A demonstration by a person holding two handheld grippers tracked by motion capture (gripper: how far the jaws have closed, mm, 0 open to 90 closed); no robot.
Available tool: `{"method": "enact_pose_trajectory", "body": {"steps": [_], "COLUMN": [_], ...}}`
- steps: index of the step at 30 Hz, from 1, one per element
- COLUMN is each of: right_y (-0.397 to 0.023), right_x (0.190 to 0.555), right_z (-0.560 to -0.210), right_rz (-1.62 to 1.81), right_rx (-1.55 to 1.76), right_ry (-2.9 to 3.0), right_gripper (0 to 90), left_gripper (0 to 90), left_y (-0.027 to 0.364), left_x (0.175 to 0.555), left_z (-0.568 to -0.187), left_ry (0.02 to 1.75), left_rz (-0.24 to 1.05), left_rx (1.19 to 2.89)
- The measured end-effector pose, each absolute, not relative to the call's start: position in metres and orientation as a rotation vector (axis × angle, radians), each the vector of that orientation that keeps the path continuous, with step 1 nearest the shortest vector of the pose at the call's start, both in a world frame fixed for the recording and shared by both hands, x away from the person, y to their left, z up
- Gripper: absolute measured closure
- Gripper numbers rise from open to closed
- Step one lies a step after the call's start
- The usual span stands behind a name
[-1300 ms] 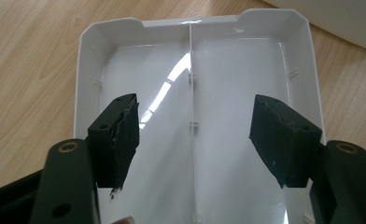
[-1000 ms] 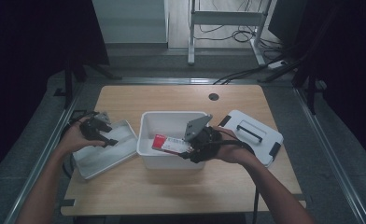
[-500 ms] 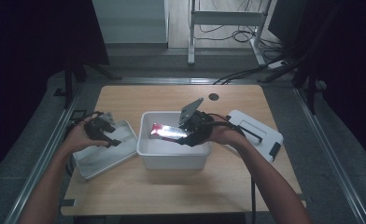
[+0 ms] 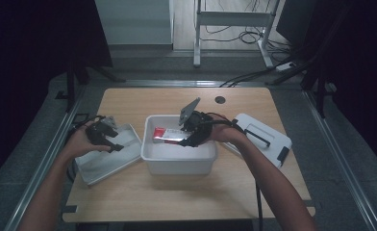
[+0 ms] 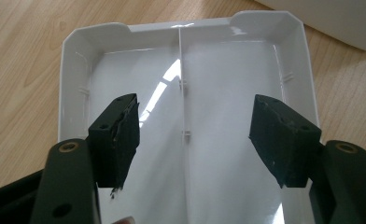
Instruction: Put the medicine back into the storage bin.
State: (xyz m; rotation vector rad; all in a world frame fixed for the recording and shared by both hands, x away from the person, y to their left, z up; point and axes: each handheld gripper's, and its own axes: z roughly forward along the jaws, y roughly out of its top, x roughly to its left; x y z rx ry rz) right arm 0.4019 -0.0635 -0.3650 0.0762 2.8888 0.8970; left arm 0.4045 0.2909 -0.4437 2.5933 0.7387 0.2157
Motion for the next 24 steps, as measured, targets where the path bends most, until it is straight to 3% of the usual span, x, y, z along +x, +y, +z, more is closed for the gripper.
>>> {"method": "enact_pose_trajectory", "body": {"steps": [24], "right_y": [-0.041], "right_x": [0.398], "right_z": [-0.390], "right_rz": [0.832], "right_rx": [-0.053], "right_ry": [2.969], "right_gripper": [50.8], "left_gripper": [33.4], "left_y": [0.291], "left_x": [0.404], "left_z": [-0.453], "left_ry": [0.737], "left_rz": [0.205], "left_rx": [2.606]}}
